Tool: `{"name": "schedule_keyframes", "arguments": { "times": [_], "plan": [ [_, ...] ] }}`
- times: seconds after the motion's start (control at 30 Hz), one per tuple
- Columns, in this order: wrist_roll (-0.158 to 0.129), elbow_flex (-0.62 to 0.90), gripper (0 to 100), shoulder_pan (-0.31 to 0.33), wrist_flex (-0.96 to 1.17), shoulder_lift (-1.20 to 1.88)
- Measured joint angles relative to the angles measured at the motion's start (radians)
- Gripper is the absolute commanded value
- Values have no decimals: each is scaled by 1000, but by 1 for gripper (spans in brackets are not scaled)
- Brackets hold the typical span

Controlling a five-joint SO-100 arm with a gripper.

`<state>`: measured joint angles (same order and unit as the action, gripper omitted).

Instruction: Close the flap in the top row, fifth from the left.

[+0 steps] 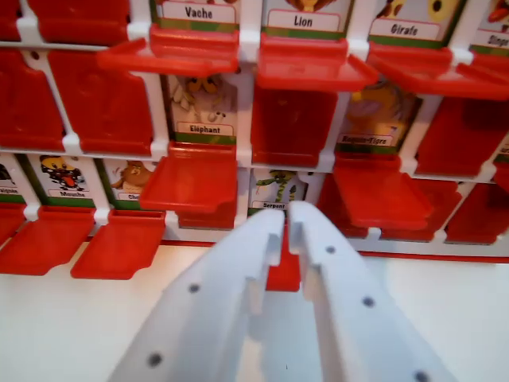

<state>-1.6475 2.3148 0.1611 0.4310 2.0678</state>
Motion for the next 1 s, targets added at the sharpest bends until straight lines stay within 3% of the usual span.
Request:
{"name": "schedule_keyframes", "arguments": {
  "times": [0.4, 1.0],
  "plan": [
    [-6, -81, 0, 5, -77, -178],
    [-9, -324, 0, 20, -80, -377]
  ]
}}
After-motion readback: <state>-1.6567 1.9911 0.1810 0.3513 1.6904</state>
